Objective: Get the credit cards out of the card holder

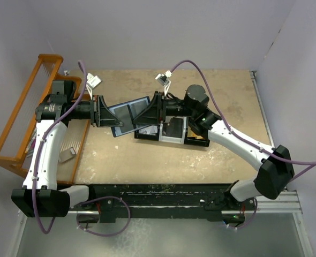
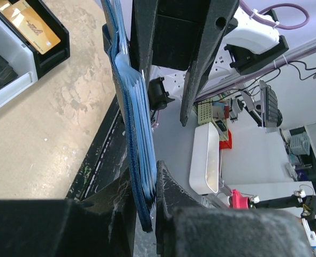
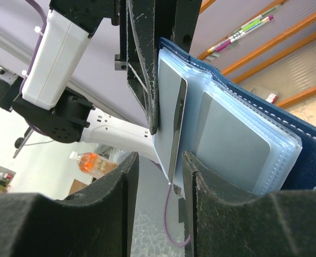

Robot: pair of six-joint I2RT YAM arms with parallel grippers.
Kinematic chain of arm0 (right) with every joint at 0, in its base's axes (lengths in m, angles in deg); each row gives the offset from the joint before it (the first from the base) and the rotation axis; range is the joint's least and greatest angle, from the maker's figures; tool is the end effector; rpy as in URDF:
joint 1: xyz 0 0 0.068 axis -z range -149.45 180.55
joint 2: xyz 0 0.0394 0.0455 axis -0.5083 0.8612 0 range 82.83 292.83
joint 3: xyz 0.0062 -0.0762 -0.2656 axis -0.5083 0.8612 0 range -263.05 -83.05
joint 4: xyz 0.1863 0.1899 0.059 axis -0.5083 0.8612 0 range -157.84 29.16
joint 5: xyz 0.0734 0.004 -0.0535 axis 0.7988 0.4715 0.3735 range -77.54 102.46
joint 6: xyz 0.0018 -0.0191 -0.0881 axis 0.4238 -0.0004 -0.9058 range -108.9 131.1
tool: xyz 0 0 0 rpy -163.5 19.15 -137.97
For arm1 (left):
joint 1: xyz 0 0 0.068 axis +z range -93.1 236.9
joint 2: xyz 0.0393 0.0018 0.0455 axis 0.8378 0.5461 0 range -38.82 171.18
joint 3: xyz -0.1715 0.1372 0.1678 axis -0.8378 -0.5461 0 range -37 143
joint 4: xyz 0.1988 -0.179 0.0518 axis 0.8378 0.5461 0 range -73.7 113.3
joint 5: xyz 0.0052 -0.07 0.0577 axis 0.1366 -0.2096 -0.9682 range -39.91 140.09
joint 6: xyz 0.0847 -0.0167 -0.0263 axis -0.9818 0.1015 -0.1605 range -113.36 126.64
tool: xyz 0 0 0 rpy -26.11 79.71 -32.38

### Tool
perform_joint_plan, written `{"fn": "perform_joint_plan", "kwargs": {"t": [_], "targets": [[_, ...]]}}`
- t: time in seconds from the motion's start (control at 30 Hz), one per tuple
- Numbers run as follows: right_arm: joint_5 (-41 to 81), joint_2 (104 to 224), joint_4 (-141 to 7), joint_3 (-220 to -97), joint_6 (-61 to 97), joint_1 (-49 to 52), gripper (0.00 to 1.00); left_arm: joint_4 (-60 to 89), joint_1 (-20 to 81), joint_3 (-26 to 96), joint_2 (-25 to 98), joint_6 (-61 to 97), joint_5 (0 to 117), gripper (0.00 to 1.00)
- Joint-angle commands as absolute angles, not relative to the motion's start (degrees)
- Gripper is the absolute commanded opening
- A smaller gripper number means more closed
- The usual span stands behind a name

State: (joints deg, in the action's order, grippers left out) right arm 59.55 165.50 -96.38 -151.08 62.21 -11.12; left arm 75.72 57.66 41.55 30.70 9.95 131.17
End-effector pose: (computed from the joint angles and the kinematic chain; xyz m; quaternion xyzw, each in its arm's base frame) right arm 0.2404 0.2932 0.4031 -0.2670 0.5890 0.6925 0.3196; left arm 0.2265 -0.0766 0.3972 0.1948 0.7224 -0.6171 0.2439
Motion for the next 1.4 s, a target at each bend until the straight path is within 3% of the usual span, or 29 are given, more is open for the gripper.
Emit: {"fn": "perform_joint_plan", "kwargs": {"t": [0.0, 0.2, 0.6, 0.77, 1.03, 1.2, 1.37], "targets": [[60.95, 166.67, -99.41, -153.97, 62.45, -12.29, 0.40, 74.59, 57.87, 41.95, 29.39, 8.62, 136.08, 0.00], [60.82, 168.45, -101.73, -154.81, 63.85, -13.47, 0.32, 74.32, 57.91, 41.93, 29.45, 8.59, 134.40, 0.01], [64.79, 168.96, -113.20, -150.54, 73.28, -13.47, 0.02, 74.05, 57.91, 41.80, 28.38, 8.33, 142.57, 0.23], [65.76, 168.98, -117.53, -149.52, 76.22, -13.40, 0.00, 74.14, 57.87, 41.39, 27.94, 8.55, 145.96, 0.28], [65.33, 166.47, -118.03, -146.41, 76.58, -11.78, 0.00, 73.79, 57.87, 41.73, 27.72, 9.57, 147.30, 0.27], [65.54, 164.90, -117.95, -144.58, 76.75, -10.39, 0.00, 73.52, 57.87, 42.27, 28.00, 10.43, 148.19, 0.15], [65.54, 163.68, -118.09, -143.51, 76.97, -9.13, 0.00, 73.39, 57.88, 42.75, 28.05, 10.84, 148.28, 0.12]]}}
